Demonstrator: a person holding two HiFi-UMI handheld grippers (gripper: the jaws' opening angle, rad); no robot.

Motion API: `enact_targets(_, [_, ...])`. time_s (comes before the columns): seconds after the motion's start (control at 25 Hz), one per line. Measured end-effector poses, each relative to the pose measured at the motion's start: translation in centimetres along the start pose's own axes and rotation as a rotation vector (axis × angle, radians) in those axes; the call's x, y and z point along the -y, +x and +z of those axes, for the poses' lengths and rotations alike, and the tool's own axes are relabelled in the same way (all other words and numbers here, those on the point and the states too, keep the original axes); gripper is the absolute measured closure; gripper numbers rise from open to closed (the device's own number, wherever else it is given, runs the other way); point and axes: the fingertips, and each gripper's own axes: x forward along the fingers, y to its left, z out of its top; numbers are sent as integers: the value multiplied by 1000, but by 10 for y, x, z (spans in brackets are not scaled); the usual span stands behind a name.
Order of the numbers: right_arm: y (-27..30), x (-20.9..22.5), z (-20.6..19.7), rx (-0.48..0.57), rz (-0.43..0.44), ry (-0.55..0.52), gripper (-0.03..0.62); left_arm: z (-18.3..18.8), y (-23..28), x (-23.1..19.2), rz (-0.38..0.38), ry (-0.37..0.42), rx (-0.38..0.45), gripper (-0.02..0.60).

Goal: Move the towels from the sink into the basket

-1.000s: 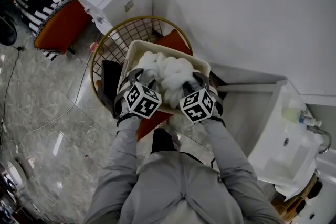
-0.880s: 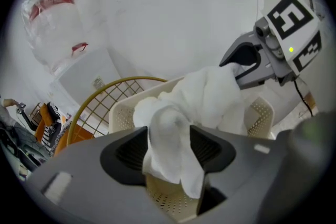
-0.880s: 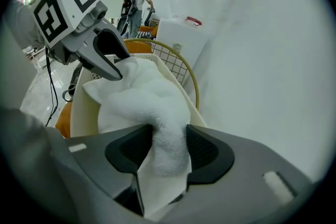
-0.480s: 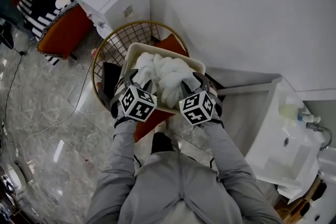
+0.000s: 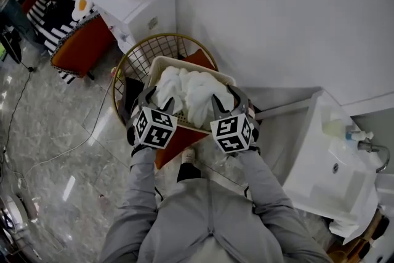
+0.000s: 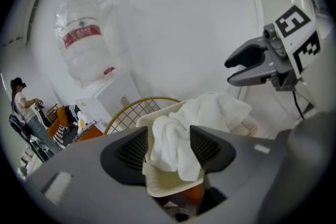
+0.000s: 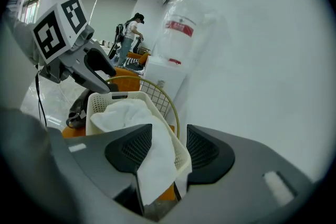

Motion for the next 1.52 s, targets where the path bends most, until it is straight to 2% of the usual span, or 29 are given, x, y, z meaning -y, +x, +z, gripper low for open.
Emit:
enact_targets(0.12, [-24, 6, 14, 67, -30, 41, 406, 9, -24, -3, 32, -50, 57, 310])
enact_targets(0.44, [-107, 39, 49, 266, -102, 169, 407, 42, -100, -5, 131, -111, 247, 310])
enact_targets(0.72, [-171, 64, 53, 406, -136, 255, 407, 58, -167, -4, 246, -145, 390, 310])
enact_targets(1.04, [-229, 77, 45, 494, -173, 275, 407, 56, -221, 16, 305, -178, 471, 310])
enact_targets(1.52, [-282, 67, 14, 548, -151, 300, 407, 33, -277, 52, 369, -217, 525, 310])
